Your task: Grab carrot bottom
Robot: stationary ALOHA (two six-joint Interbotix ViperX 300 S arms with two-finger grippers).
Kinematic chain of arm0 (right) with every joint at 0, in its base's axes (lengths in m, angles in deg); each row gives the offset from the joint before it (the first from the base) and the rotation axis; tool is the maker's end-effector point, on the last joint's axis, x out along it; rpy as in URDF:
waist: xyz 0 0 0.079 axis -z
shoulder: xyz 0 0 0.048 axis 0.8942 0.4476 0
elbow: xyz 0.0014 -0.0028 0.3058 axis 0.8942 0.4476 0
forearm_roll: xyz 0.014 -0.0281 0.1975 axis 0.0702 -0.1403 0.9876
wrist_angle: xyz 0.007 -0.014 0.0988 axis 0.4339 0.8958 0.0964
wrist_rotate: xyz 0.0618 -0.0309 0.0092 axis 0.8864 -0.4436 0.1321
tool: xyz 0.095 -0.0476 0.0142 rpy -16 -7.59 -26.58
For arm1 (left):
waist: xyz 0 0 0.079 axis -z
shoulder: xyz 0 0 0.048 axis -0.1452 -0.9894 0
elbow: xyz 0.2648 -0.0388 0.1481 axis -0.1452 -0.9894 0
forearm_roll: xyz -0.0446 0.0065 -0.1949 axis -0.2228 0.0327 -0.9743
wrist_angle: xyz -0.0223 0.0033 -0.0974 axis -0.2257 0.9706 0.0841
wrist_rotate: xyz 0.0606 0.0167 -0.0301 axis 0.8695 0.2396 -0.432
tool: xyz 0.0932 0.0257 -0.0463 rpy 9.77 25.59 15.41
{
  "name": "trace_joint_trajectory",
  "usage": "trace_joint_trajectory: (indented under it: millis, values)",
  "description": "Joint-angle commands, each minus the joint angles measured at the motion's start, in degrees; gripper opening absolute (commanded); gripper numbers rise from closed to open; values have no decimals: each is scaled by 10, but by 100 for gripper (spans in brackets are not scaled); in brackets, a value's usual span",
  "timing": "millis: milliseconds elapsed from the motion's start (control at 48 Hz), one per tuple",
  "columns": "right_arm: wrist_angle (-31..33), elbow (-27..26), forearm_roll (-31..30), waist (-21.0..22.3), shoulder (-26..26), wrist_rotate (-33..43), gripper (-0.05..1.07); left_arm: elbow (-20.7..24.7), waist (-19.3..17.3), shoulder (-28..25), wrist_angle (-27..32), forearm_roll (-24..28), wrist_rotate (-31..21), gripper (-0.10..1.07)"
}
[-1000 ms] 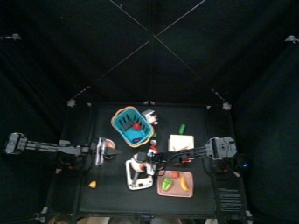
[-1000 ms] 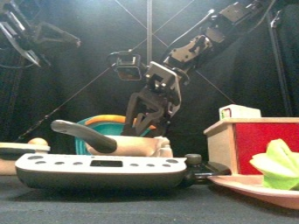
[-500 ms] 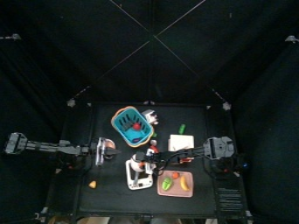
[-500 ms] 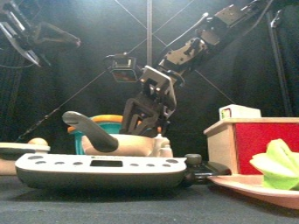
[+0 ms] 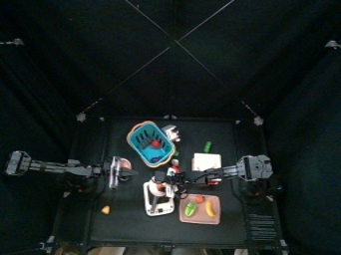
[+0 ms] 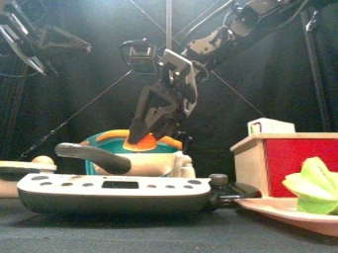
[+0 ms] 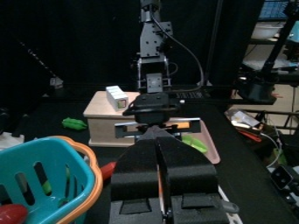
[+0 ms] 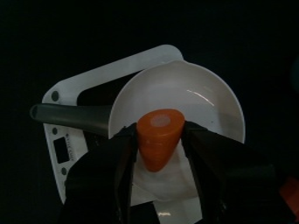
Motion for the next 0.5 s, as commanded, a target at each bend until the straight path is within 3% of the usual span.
trace_joint_trajectory:
  millis: [0, 479]
  values:
    - [-3, -8, 0, -1, -30, -1, 62, 8, 0, -1, -5, -1, 1, -2]
    - [-2, -8, 5, -1, -32, 0, 62, 8, 2, -1, -5, -1, 0, -2]
